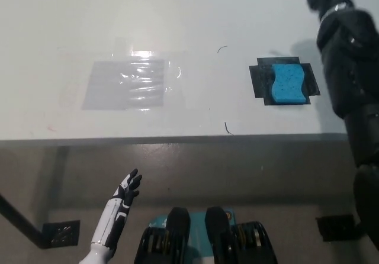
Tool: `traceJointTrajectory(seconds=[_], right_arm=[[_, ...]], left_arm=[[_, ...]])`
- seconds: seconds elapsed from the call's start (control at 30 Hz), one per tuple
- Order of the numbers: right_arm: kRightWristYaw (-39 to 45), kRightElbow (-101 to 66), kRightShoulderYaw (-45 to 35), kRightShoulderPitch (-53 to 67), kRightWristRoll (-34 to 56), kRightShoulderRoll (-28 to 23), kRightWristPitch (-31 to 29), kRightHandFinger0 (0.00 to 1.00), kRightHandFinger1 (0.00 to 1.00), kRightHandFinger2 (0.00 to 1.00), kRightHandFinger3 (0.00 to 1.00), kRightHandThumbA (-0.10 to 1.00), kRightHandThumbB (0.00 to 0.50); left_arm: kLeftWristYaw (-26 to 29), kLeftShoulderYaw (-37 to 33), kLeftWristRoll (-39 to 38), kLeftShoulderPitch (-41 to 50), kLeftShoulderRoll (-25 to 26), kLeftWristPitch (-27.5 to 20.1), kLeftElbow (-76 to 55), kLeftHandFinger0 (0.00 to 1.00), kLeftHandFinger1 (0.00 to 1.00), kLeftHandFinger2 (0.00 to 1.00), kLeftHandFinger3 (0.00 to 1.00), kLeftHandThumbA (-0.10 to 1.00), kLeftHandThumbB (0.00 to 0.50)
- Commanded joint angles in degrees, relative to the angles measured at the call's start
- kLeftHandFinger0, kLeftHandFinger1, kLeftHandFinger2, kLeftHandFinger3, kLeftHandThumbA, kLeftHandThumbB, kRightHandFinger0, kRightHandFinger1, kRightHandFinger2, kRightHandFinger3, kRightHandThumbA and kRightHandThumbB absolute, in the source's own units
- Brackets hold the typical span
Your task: A soft sponge is kept on the balc marked spot on the table infront of the robot and it uses its right hand fist to press down on it and drrags it across the table in a back and forth manner twice to clean it
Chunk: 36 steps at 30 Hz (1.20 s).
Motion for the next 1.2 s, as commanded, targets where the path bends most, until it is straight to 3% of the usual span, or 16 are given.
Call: traceJointTrajectory(seconds=[0.0, 0.1, 0.2, 0.27, 0.43, 0.5, 0.57, 0.7, 0.8, 0.9, 0.97, 1.17], right_arm=[[-3.6, 15.4, -0.7, -8.3, -1.5, 0.5, -9.7, 0.0, 0.0, 0.02, 0.0, 1.0, 0.06], [-4.4, 18.1, -0.9, -6.5, -1.3, 0.4, -10.2, 0.0, 0.0, 0.01, 0.0, 1.0, 0.059], [-4.9, 20.5, -0.3, -3.1, -2.0, 0.1, -8.5, 0.0, 0.02, 0.33, 0.32, 1.0, 0.056], [-5.0, 21.4, -0.2, -1.0, -2.2, 0.2, -8.5, 0.0, 0.01, 0.35, 0.42, 1.0, 0.039], [-5.9, 22.3, -1.0, 4.0, -1.8, 1.0, -6.9, 0.0, 0.0, 0.32, 0.43, 1.0, 0.083], [-6.0, 22.4, -0.7, 5.8, -2.2, 1.5, -7.4, 0.0, 0.0, 0.31, 0.44, 1.0, 0.043], [-6.1, 22.5, -0.1, 6.8, -2.8, 1.9, -7.4, 0.0, 0.0, 0.3, 0.41, 1.0, 0.059], [-5.5, 22.6, 0.0, 8.1, -2.9, 2.5, -6.8, 0.0, 0.0, 0.29, 0.42, 1.0, 0.038], [-4.5, 22.6, -0.5, 9.2, -2.4, 2.9, -7.2, 0.0, 0.0, 0.27, 0.37, 1.0, 0.064], [-3.2, 22.6, -1.2, 9.9, -1.8, 3.1, -7.5, 0.0, 0.0, 0.21, 0.27, 1.0, 0.032], [-3.0, 22.5, -0.9, 10.2, -2.1, 3.2, -7.7, 0.0, 0.0, 0.17, 0.2, 1.0, 0.042], [-3.1, 22.5, -1.3, 9.0, -1.8, 3.3, -7.5, 0.0, 0.0, 0.21, 0.24, 1.0, 0.022]], left_arm=[[0.6, -0.6, 1.7, 0.3, 0.3, -4.0, -1.9, 1.0, 1.0, 1.0, 1.0, 1.0, 0.11], [0.3, -0.6, 1.4, 0.1, 0.4, -4.1, -2.0, 1.0, 1.0, 1.0, 1.0, 1.0, 0.112], [0.3, -0.7, 1.4, -0.2, 0.4, -4.5, -1.5, 1.0, 1.0, 1.0, 1.0, 1.0, 0.091], [0.3, -0.7, 1.1, -0.1, 0.3, -4.4, -1.4, 1.0, 1.0, 1.0, 1.0, 1.0, 0.093], [0.5, -0.7, 1.6, -0.4, 0.4, -4.6, -1.4, 1.0, 1.0, 1.0, 1.0, 1.0, 0.082], [0.4, -0.8, 1.7, -0.5, 0.4, -4.7, -1.5, 1.0, 1.0, 1.0, 1.0, 1.0, 0.081], [0.4, -0.8, 2.1, -0.5, 0.6, -4.7, -1.5, 1.0, 1.0, 1.0, 1.0, 1.0, 0.079], [0.1, -0.6, 1.5, -0.6, 0.6, -3.9, -1.6, 1.0, 1.0, 1.0, 1.0, 1.0, 0.094], [0.3, -0.7, 1.7, -0.8, 0.6, -4.5, -1.2, 1.0, 1.0, 1.0, 1.0, 1.0, 0.089], [0.3, -0.7, 1.9, -0.9, 0.7, -4.6, -1.2, 1.0, 1.0, 1.0, 1.0, 1.0, 0.082], [0.3, -0.7, 2.1, -0.8, 0.7, -4.5, -1.4, 1.0, 1.0, 1.0, 1.0, 1.0, 0.076], [0.3, -0.7, 2.1, -1.3, 0.8, -5.2, -0.8, 1.0, 1.0, 1.0, 1.0, 1.0, 0.075]])
